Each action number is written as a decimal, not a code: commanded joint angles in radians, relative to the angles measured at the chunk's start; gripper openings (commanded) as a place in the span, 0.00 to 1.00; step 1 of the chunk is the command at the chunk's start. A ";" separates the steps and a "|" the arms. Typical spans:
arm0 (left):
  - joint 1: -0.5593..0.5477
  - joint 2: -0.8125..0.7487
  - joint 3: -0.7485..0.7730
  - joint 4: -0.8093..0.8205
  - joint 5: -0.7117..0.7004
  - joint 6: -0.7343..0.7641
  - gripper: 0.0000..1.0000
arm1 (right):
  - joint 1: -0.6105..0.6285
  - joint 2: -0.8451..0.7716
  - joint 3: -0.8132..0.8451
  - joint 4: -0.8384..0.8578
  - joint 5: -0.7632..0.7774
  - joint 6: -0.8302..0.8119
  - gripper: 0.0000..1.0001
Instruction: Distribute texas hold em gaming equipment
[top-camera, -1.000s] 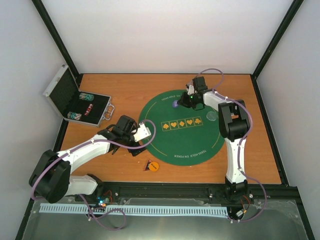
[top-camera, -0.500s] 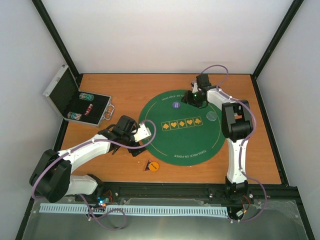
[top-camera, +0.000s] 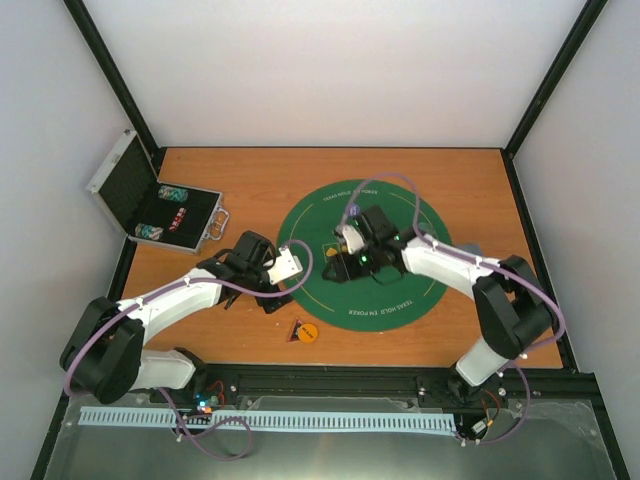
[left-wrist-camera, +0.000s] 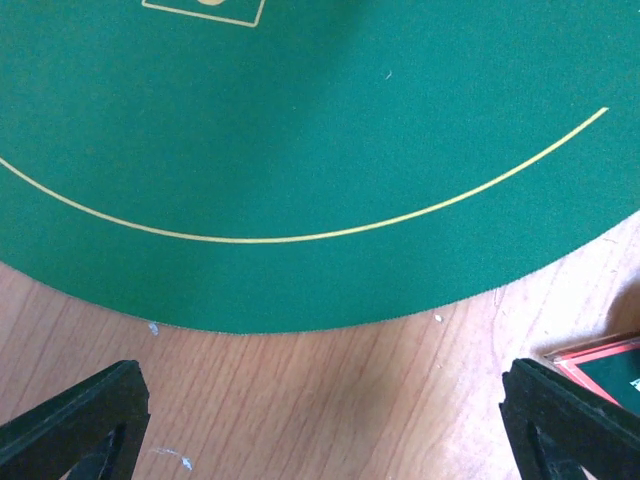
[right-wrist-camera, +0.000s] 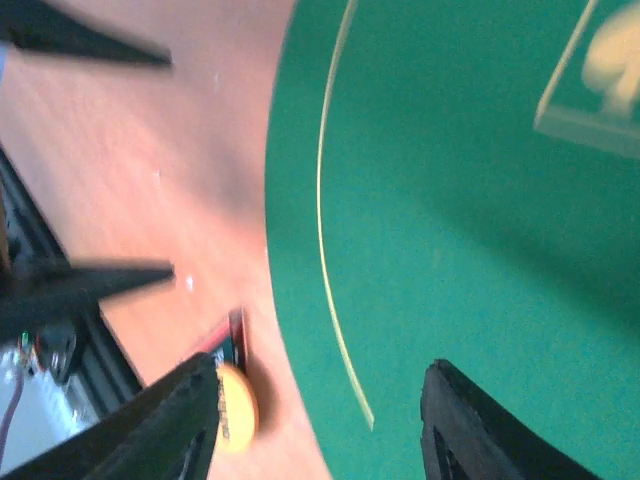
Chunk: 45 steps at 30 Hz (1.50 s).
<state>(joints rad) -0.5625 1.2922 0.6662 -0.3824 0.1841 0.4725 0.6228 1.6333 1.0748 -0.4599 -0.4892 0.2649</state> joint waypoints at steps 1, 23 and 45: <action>0.004 -0.015 0.000 -0.024 0.056 0.003 0.97 | 0.003 -0.100 -0.232 0.216 -0.212 0.218 0.52; -0.134 -0.050 -0.106 -0.092 0.268 0.178 0.89 | 0.226 0.071 -0.462 0.629 -0.261 0.476 0.37; -0.138 0.009 -0.097 -0.091 0.249 0.176 0.87 | 0.232 0.149 -0.504 0.717 -0.288 0.491 0.17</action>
<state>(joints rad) -0.6922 1.2888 0.5602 -0.4774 0.4332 0.6392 0.8417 1.7576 0.5907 0.2817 -0.7975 0.7612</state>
